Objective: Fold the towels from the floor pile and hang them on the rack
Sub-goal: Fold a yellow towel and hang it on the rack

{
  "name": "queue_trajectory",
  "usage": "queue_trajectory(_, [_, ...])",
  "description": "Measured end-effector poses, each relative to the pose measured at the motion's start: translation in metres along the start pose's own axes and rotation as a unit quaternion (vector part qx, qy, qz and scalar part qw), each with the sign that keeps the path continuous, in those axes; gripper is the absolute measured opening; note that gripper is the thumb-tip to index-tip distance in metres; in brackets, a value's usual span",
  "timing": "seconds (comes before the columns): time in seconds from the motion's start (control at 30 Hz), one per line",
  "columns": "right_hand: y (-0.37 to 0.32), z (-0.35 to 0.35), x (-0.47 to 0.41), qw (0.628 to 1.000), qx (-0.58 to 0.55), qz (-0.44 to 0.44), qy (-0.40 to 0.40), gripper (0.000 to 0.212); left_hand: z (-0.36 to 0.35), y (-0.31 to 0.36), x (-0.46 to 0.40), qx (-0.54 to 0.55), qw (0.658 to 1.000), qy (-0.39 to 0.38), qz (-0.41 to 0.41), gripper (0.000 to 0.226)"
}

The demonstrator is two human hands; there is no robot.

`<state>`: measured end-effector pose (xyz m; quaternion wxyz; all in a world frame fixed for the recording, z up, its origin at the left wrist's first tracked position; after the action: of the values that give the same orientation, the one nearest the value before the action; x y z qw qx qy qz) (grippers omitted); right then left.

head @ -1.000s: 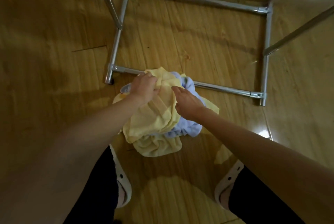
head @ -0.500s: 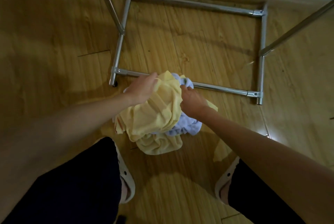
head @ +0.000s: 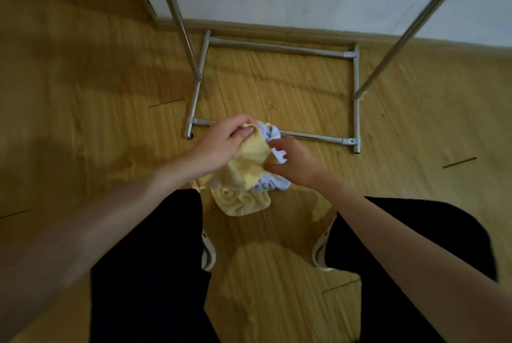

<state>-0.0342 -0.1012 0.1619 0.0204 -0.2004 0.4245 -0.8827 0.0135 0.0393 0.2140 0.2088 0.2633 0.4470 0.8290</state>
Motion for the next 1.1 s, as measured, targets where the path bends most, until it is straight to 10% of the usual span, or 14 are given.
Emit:
queue_trajectory(0.6, [-0.069, 0.072, 0.160, 0.987, -0.018, 0.018, 0.159, 0.012, 0.082, 0.190, 0.156, 0.235, 0.922, 0.296, -0.083, 0.026])
queue_trajectory(0.77, [-0.065, 0.073, 0.187, 0.983, -0.051, -0.006, 0.174, 0.040, 0.091, 0.207, 0.176, 0.272, 0.895, 0.344, -0.081, 0.019])
queue_trajectory(1.1, [-0.082, 0.123, 0.223, 0.932, -0.236, -0.066, 0.266, 0.021, 0.110, 0.209, 0.207, 0.022, 0.954, 0.281, -0.100, 0.028])
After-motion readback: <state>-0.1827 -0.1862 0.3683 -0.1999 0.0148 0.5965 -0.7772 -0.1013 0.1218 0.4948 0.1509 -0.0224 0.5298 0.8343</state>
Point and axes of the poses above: each hand's wrist, its own x-axis away from the middle knuckle, its own z-axis out of the back of the hand, y = z × x, the point moved 5 cm from there along -x, towards the middle knuckle, and after that the axes turned 5 degrees about -y, right-handed, at the moved point
